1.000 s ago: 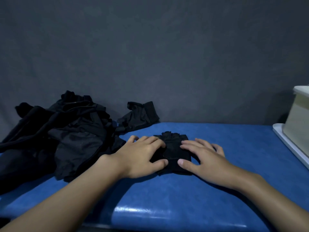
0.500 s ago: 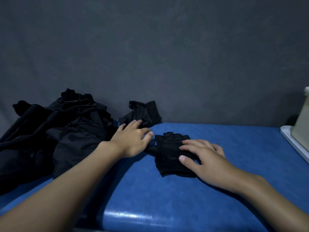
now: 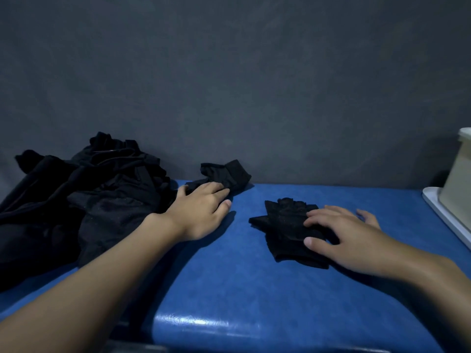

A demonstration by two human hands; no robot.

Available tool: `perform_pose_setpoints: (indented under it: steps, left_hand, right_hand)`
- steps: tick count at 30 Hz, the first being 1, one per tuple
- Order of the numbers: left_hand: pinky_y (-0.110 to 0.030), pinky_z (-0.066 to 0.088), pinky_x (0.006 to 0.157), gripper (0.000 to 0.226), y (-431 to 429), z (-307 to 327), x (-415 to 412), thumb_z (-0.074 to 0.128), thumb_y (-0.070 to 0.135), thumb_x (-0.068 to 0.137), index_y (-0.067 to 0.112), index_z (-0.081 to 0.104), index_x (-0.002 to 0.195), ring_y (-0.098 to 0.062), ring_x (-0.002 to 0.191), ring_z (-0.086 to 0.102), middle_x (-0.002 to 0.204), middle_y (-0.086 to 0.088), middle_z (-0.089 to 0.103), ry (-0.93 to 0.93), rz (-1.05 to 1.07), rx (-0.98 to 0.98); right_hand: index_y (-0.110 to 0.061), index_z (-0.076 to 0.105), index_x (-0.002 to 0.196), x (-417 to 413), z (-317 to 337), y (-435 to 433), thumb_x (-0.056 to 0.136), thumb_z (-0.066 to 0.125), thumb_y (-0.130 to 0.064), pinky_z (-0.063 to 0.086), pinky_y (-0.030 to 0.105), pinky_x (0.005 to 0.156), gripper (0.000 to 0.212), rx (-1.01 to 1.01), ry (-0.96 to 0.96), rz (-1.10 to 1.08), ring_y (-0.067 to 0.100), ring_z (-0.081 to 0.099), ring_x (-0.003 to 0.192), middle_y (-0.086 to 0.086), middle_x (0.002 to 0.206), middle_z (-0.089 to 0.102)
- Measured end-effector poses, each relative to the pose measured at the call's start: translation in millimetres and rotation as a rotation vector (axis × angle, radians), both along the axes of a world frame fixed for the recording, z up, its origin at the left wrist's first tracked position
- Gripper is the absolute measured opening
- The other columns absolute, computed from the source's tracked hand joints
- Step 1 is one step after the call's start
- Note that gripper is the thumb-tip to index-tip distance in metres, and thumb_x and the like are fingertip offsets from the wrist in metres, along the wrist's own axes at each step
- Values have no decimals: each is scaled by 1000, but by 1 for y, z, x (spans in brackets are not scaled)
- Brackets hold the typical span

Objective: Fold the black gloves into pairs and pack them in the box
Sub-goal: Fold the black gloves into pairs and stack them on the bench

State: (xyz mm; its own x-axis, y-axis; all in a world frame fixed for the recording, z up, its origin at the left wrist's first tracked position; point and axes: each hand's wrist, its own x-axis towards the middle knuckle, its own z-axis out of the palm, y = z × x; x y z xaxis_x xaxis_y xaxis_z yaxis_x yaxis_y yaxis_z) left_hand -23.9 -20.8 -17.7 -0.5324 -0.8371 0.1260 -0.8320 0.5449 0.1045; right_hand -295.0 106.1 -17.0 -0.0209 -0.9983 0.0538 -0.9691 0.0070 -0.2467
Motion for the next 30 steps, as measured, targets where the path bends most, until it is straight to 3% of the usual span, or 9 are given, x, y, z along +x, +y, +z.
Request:
perform_pose_setpoints:
  steps: [6,9,12,17,21,25,30]
  left_hand:
    - [-48,19,114,45,17,11,5,25,49,99,35,63,121,0,121,40,121,19,47,126,-155,-39]
    - [-47,19,114,42,21,11,8,30,51,98,35,68,111,-1,127,38,131,16,48,80,-174,10]
    - [-43,18,114,34,24,10,10,39,41,102,32,68,118,-4,137,33,144,12,45,9,-158,30]
    - [-35,24,109,36,31,17,11,40,39,102,29,61,128,-3,123,45,137,16,45,57,-160,-50]
    - [-31,27,105,37,41,26,8,39,40,100,29,62,126,-2,113,50,131,17,48,106,-217,-123]
    - [-32,28,106,42,54,35,6,39,41,93,29,63,125,-3,112,53,126,17,53,168,-314,-209]
    - [-38,39,102,37,60,42,11,53,28,88,30,60,124,-2,109,56,118,18,58,301,-385,-246]
  right_hand:
    - [-43,55,121,0,4,2,90,54,-55,8,44,117,33,-114,-45,-8,-1,29,135,-32,124,41]
    - [-41,56,120,9,3,3,90,54,-53,9,43,117,32,-162,-56,29,-2,31,132,-30,125,44]
    - [-40,56,121,15,1,3,92,53,-52,8,40,116,32,-181,-55,67,-4,30,132,-30,128,42]
    - [-36,58,123,27,3,1,93,53,-47,11,36,115,32,-291,-86,130,-3,27,135,-26,134,41]
    - [-39,55,127,43,5,-3,94,54,-43,8,34,116,33,-337,-91,222,-1,12,143,-20,152,28]
    - [-38,55,131,64,9,-8,90,51,-42,8,35,117,41,-387,-111,327,0,3,146,-22,157,21]
    - [-28,59,130,81,12,-12,90,48,-34,16,39,117,41,-471,-164,349,-9,18,139,-20,149,38]
